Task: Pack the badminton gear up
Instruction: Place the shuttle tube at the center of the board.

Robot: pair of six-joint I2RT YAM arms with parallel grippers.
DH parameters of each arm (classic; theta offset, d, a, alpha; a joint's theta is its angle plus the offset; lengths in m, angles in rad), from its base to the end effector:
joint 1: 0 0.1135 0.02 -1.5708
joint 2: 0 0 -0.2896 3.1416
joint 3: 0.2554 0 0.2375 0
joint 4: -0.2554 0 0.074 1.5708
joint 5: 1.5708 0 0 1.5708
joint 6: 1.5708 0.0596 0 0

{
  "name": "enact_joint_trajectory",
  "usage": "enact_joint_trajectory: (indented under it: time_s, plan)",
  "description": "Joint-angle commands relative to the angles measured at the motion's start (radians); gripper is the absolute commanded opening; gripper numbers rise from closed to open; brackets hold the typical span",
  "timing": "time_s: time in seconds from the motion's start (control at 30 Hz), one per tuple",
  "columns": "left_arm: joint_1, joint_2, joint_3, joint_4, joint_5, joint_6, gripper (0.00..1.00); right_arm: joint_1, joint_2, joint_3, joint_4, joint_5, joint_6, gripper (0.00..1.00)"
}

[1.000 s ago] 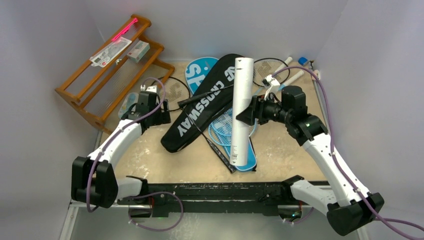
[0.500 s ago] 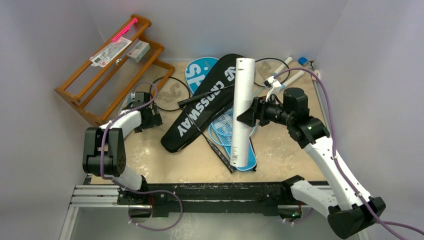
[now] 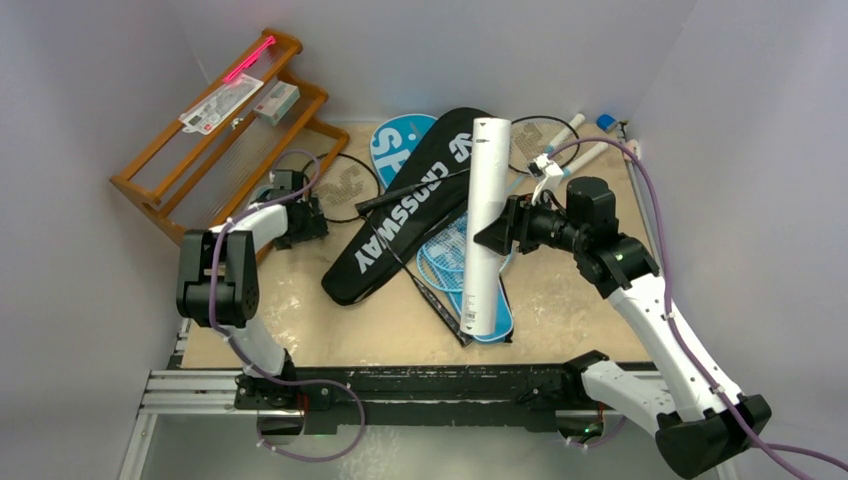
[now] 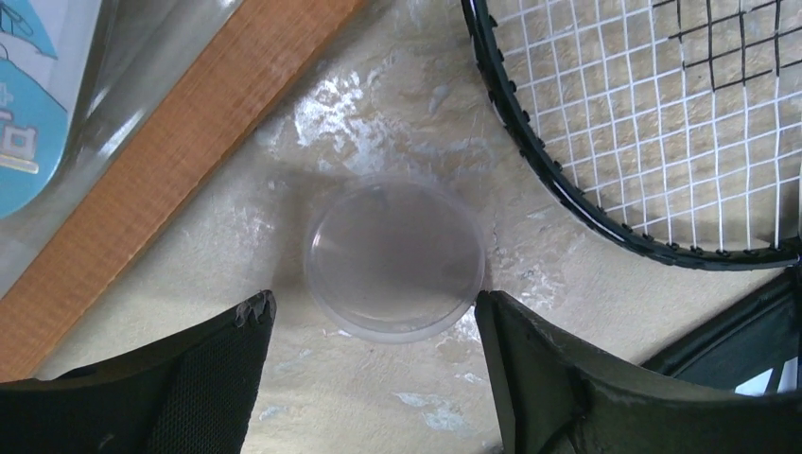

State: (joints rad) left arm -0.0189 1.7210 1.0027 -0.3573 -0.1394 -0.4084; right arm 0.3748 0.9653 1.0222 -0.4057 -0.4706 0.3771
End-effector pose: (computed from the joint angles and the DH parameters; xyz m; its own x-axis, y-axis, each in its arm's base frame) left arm 0.3392 0.0019 0.1767 -0.7886 -0.3784 -0.4847 -0.3928 0.9164 -0.0765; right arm 0.1768 0.0986 0.3811 -0.5619 0.1317 -0.8167 -0.5549 0.6722 0.4901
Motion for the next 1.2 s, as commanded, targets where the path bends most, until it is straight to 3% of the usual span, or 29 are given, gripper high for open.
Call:
enact_joint_trajectory:
  time_s: [0.0, 0.2, 0.4, 0.53, 0.83, 1.03, 1.17]
  plan:
    - [0.011, 0.053, 0.030, 0.017, 0.024, 0.008, 0.77, 0.003, -0.031, 0.000, 0.042, -0.009, 0.005, 0.33]
    - [0.015, 0.071, 0.034, 0.047, 0.072, 0.017, 0.77, 0.003, -0.031, -0.002, 0.038, -0.010, 0.008, 0.33]
    - [0.019, 0.088, 0.049, 0.017, 0.051, 0.010, 0.53, 0.003, -0.038, -0.003, 0.033, -0.005, 0.009, 0.34]
    - [0.019, 0.045, 0.037, 0.005, 0.064, 0.000, 0.49, 0.003, -0.040, -0.014, 0.038, -0.008, 0.011, 0.34]
    - [0.019, -0.250, -0.065, 0.068, 0.312, -0.053, 0.50, 0.022, 0.103, -0.059, 0.038, -0.058, -0.010, 0.35]
    - [0.019, -0.380, -0.082, 0.066, 0.456, -0.069, 0.50, 0.203, 0.287, -0.104, 0.125, 0.117, 0.033, 0.38]
    - [0.019, -0.431, -0.115, 0.119, 0.627, -0.112, 0.50, 0.211, 0.418, -0.114, 0.225, 0.120, 0.084, 0.40]
